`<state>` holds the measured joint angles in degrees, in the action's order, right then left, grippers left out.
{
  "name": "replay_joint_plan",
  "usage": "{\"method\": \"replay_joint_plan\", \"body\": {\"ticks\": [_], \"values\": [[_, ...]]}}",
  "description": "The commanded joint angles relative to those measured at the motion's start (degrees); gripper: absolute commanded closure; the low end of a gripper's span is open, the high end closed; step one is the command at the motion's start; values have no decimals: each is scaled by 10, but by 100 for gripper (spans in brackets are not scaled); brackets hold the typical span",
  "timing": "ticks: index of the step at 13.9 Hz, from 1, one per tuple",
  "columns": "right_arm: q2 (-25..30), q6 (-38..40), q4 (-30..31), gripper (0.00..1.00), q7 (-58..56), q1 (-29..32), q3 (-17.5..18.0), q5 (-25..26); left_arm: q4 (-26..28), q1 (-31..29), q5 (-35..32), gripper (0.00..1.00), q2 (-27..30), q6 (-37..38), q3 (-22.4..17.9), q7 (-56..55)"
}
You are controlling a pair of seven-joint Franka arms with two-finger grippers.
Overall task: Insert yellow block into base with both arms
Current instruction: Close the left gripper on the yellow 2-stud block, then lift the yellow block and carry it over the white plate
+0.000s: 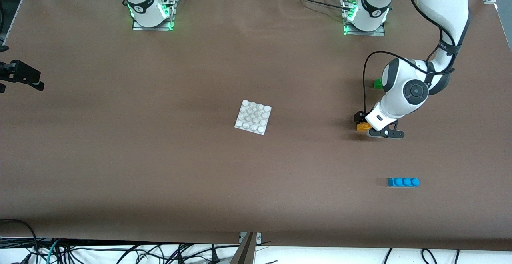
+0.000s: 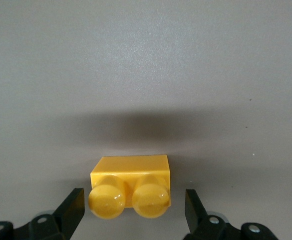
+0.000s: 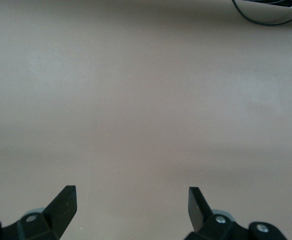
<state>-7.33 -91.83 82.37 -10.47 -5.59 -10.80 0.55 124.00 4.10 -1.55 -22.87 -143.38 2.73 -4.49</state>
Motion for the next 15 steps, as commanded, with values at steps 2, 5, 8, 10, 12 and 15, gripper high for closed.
{"method": "replay_joint_plan", "body": {"ticks": [2,5,8,10,12,15], "values": [[-1,2,-5,1,-4,5,2,6,6,6,-1,29,8,-5,-3,-13],[-1,2,-5,1,-4,5,1,7,6,6,-1,61,8,-3,-3,-13],[-1,2,-5,1,-4,7,0,6,6,6,-1,100,14,5,-3,-9],[-1,2,-5,1,-4,8,0,6,2,14,-2,100,47,41,0,-9],[-1,2,-5,1,-4,8,0,6,-9,58,-1,100,88,98,9,-14],[-1,2,-5,1,-4,8,0,6,-59,145,82,100,101,131,39,-15]]}}
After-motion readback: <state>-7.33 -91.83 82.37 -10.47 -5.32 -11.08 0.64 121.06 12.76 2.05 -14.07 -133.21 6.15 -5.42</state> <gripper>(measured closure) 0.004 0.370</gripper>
